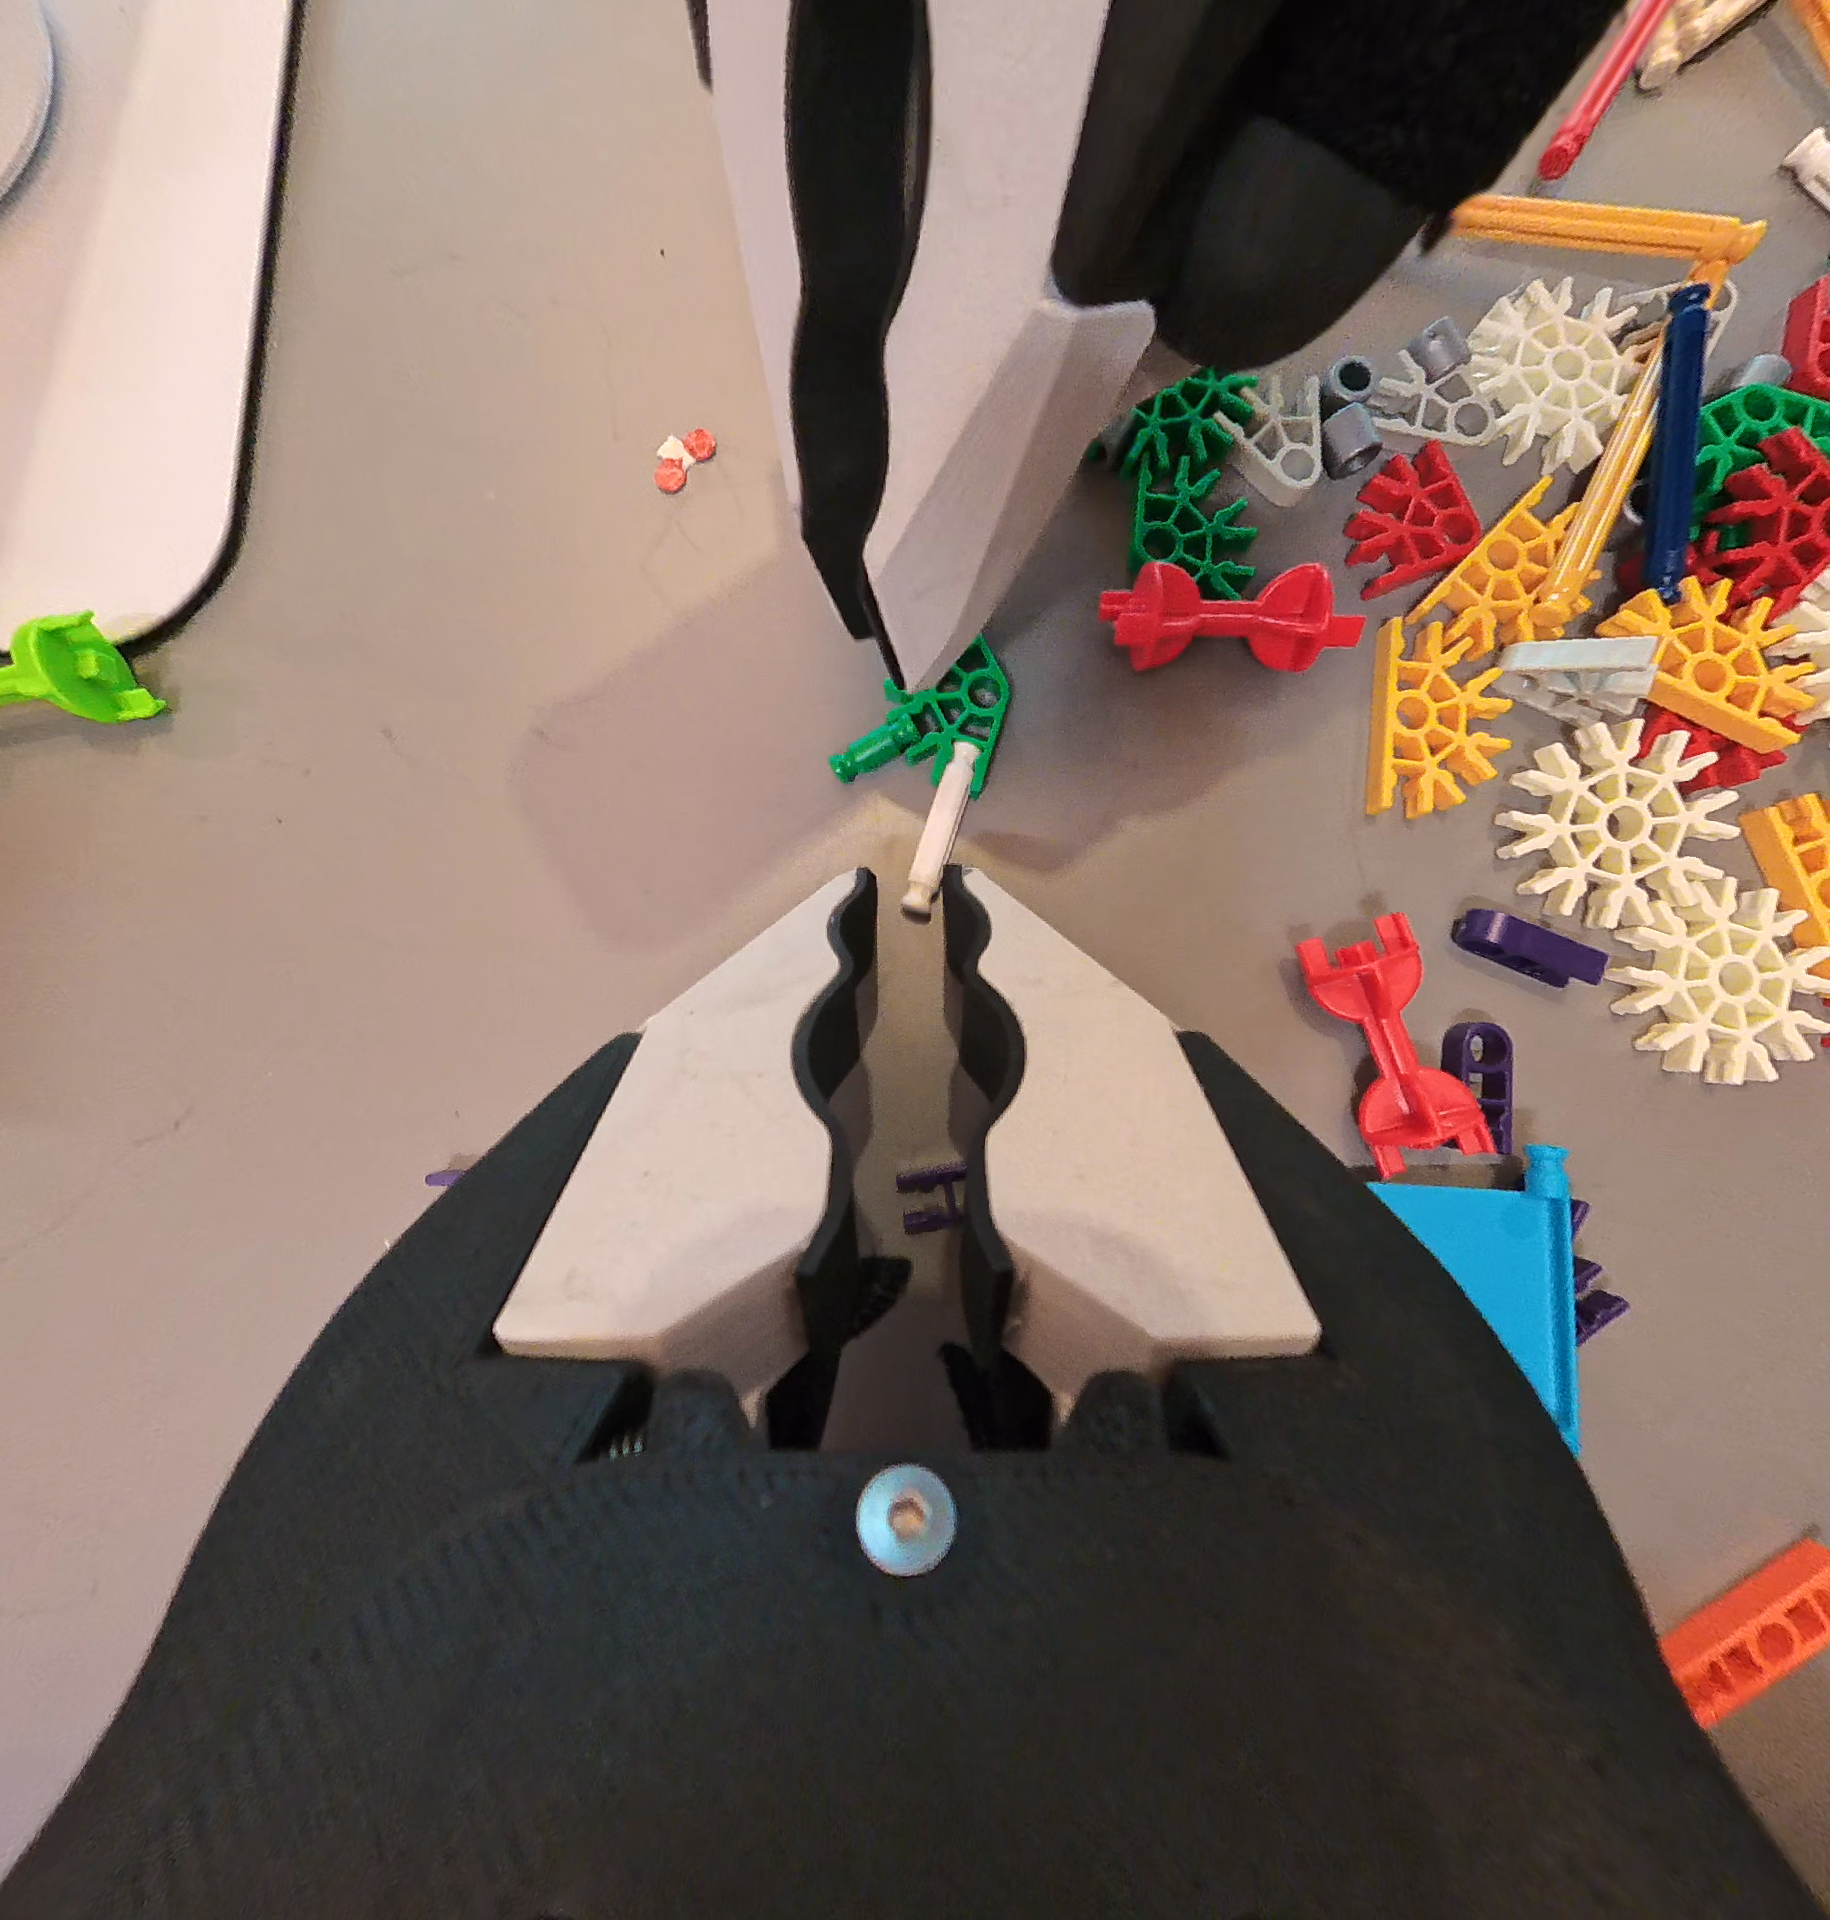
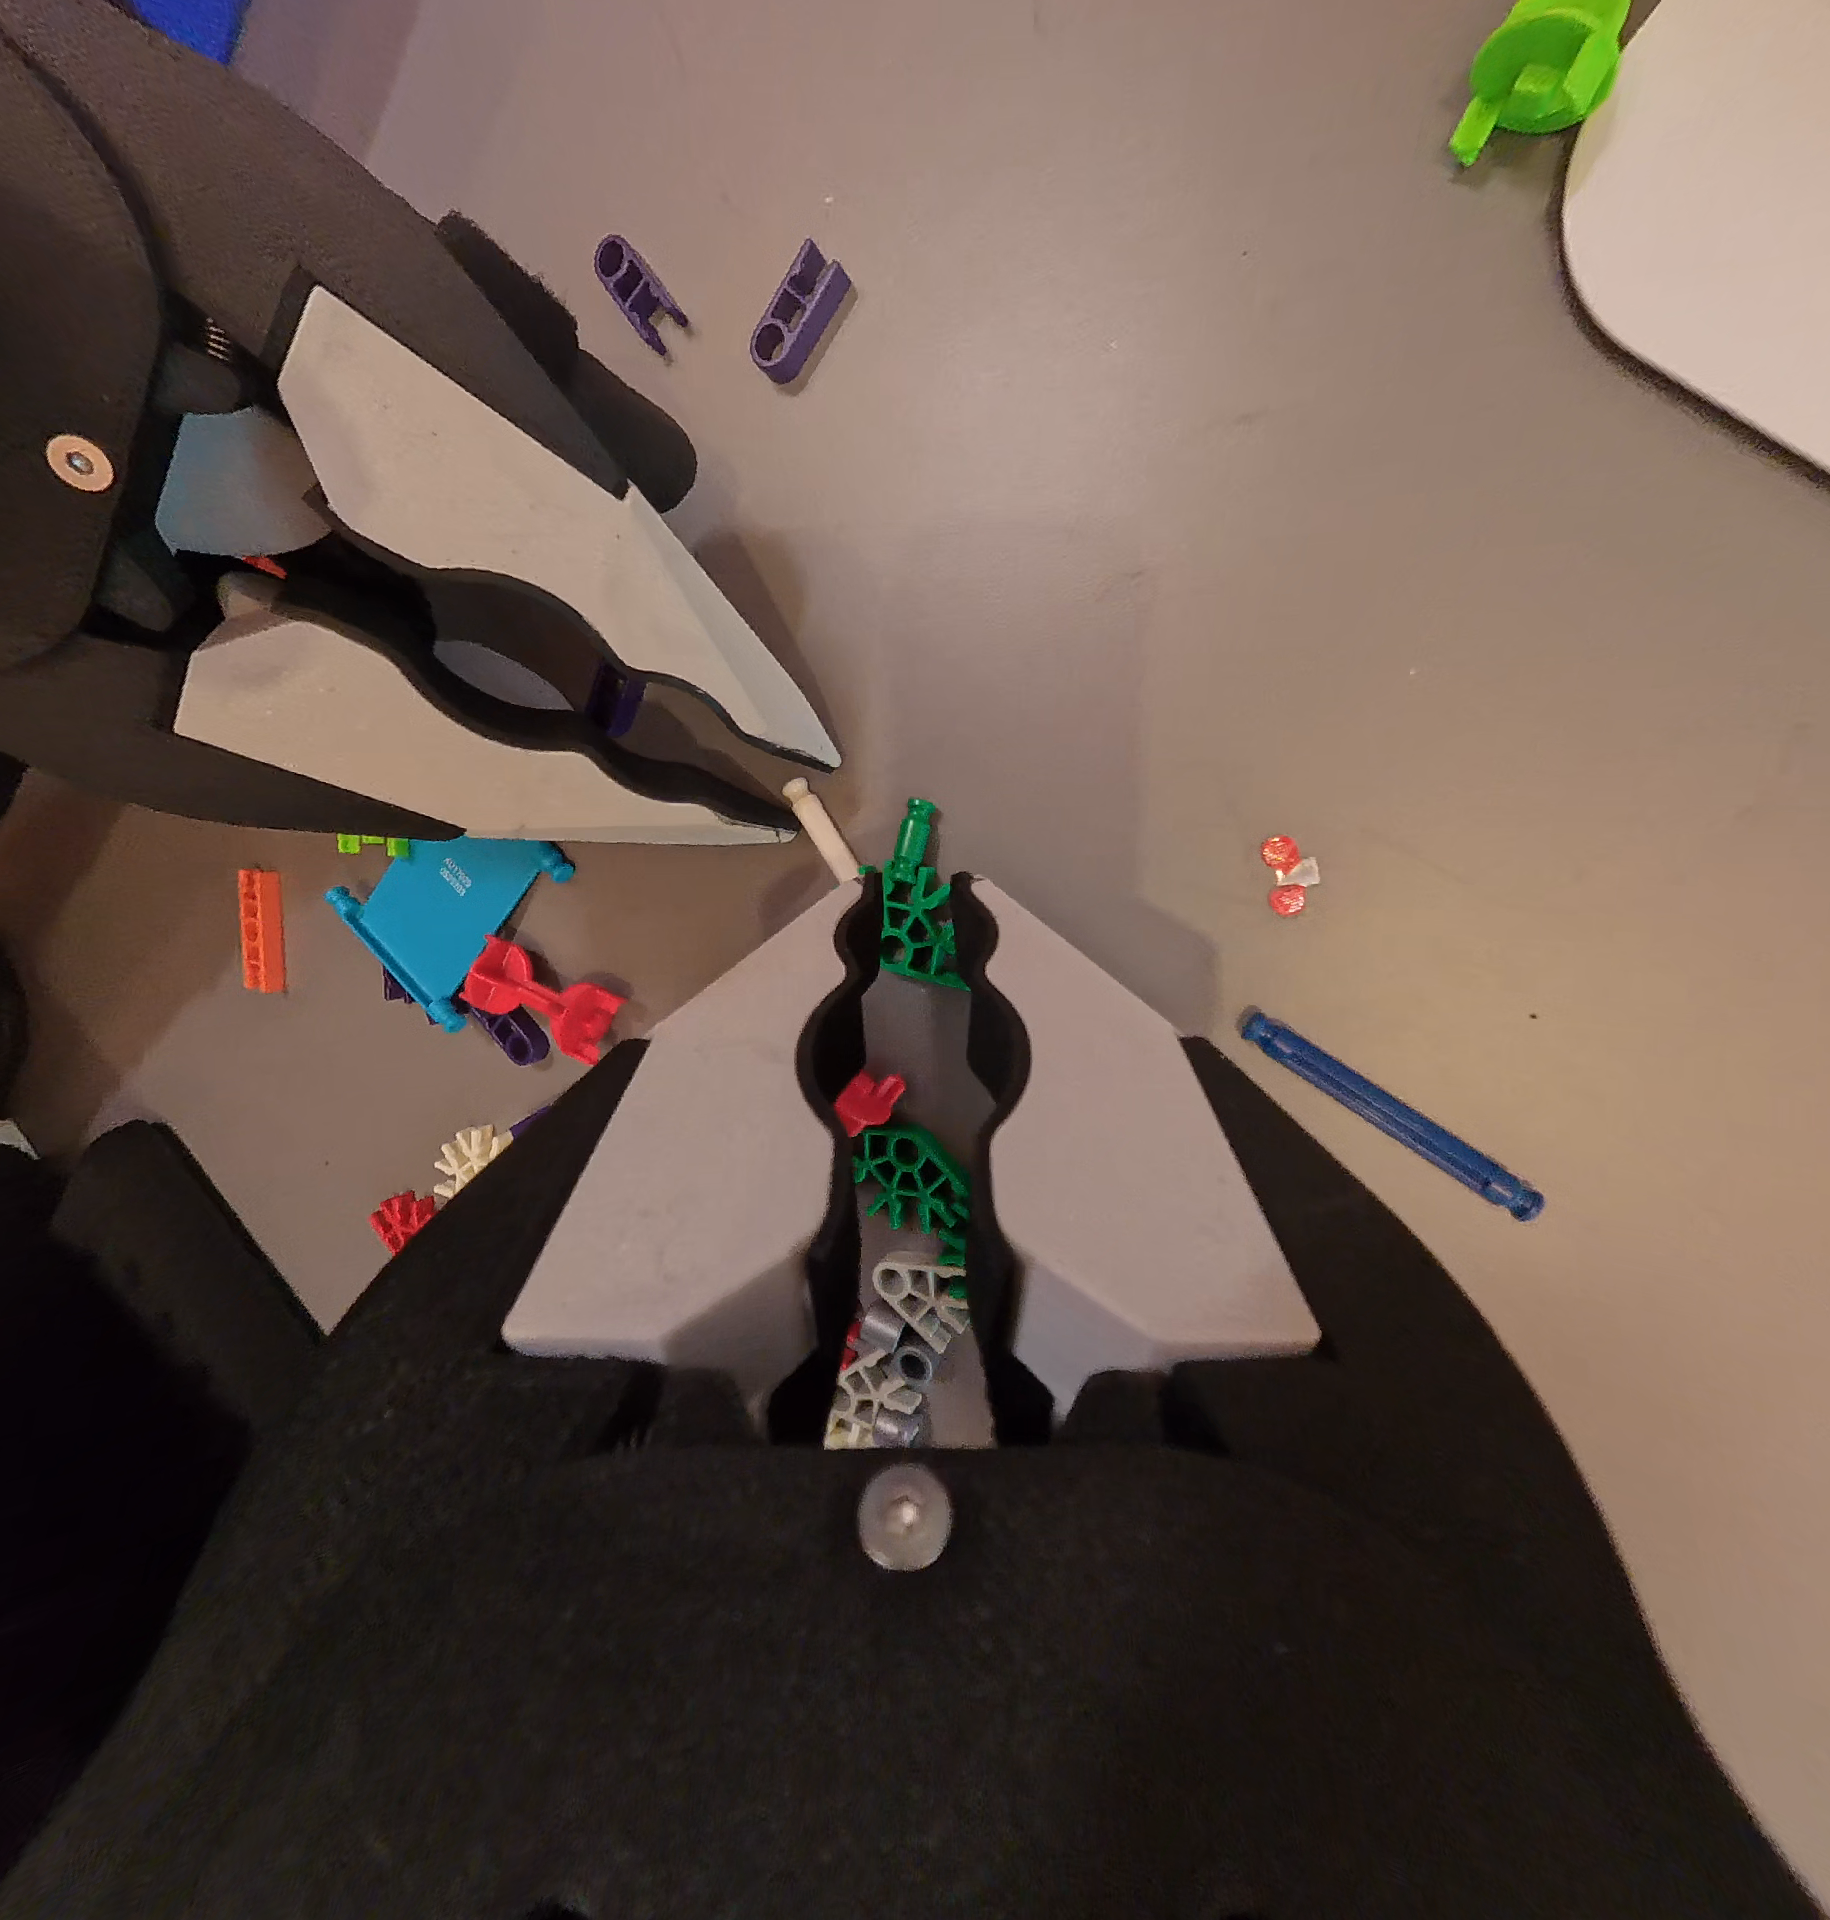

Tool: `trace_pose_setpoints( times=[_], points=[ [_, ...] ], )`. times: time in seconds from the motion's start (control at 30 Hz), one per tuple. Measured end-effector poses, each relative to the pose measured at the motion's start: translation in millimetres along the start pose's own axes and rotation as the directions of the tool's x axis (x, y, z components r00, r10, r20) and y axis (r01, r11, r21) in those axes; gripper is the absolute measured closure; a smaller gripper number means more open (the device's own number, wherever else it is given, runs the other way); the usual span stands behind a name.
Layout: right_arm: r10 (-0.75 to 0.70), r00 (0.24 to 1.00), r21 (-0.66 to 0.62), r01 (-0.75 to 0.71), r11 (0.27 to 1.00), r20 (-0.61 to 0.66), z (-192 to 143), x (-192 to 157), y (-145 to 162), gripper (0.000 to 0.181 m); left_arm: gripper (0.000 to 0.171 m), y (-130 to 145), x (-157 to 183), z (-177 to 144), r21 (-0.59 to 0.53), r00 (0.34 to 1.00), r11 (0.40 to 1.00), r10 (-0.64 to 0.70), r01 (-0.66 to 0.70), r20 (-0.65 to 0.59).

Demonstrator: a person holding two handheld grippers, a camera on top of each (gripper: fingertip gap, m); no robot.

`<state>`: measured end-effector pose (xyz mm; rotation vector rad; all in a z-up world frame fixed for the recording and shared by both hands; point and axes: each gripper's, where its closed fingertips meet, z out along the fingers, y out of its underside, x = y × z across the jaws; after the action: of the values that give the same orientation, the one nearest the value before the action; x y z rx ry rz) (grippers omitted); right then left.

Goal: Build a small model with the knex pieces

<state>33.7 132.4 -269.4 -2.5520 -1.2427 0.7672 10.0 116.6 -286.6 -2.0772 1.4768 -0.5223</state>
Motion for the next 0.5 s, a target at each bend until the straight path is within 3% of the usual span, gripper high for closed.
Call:
trace_pose_setpoints(
  times=[0.3, 0.5],
  points=[
    [-0.05, 0.998, -0.043, 0.048, 0.998, -0.035, 13.3, -3.1, -1.8, 0.17, 0.161, -1.8, 0.3, 1.8, 0.003, 1.0, 1.0, 0.006, -0.006, -0.007],
    [-0.058, 0.997, -0.041, 0.056, 0.998, -0.044, 17.9, -3.8, -4.9, 0.181, 0.163, -2.9, 2.3, 2.8, 0.008, 1.0, 1.0, 0.009, -0.009, -0.01]
  ],
)
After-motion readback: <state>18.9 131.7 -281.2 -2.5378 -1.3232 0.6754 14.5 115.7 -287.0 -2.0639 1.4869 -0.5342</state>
